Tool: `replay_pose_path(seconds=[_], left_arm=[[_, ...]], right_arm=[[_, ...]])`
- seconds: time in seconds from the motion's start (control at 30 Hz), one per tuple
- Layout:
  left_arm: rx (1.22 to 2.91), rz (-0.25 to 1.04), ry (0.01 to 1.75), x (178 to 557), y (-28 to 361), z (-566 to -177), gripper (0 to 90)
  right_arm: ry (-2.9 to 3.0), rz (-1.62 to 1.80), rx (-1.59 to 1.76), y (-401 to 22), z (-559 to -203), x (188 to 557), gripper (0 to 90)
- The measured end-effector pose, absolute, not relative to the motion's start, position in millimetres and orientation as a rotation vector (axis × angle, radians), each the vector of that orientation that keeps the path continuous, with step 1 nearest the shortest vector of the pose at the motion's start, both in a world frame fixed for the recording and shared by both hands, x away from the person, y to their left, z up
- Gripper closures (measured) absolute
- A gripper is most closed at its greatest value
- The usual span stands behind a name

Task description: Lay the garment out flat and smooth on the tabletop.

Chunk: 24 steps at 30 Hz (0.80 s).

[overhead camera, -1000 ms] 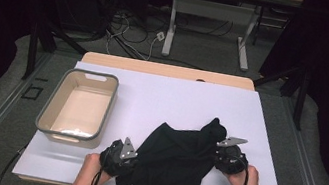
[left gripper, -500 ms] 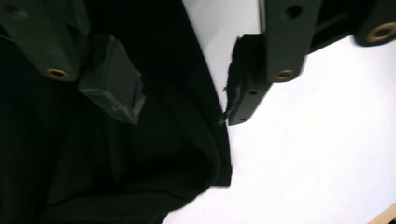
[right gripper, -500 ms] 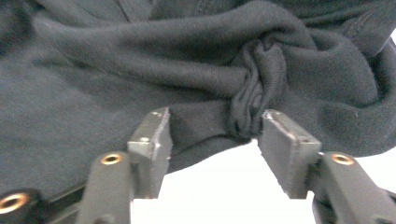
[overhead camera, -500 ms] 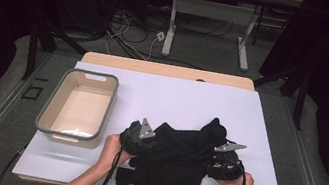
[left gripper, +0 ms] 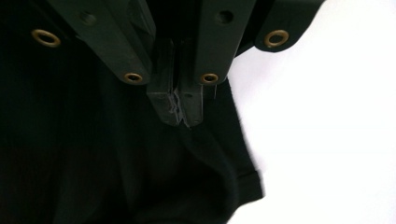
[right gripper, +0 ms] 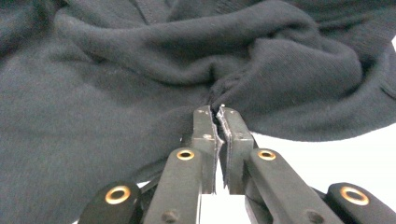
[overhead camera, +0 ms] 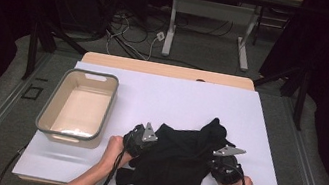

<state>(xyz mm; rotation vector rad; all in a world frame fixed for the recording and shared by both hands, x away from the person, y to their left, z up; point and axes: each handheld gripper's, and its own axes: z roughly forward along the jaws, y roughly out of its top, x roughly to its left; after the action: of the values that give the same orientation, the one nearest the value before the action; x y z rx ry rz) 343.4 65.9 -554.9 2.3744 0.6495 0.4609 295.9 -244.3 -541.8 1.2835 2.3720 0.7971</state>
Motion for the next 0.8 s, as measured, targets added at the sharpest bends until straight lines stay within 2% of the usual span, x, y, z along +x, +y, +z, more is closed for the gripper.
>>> replay_pose_path(seconds=[0.23,0.47,0.53,0.6,0.73,0.8], left_arm=[[2.393,0.500,0.674,323,84,-548,88.9],[2.426,0.484,0.685,303,96,-549,88.8],[2.427,0.463,0.674,302,99,-547,88.4],[2.420,0.489,0.658,303,97,-547,86.6],[2.418,0.533,0.663,308,89,-540,61.5],[2.404,0.532,0.656,310,86,-536,54.9]], right_arm=[[2.382,0.741,1.297,-260,-535,284,87.3],[2.334,0.578,1.343,-276,-537,278,89.2],[2.350,0.601,1.365,-279,-539,281,88.0],[2.344,0.612,1.361,-280,-538,282,81.3],[2.336,0.681,1.363,-281,-534,283,63.9],[2.318,0.714,1.359,-281,-531,284,56.7]])
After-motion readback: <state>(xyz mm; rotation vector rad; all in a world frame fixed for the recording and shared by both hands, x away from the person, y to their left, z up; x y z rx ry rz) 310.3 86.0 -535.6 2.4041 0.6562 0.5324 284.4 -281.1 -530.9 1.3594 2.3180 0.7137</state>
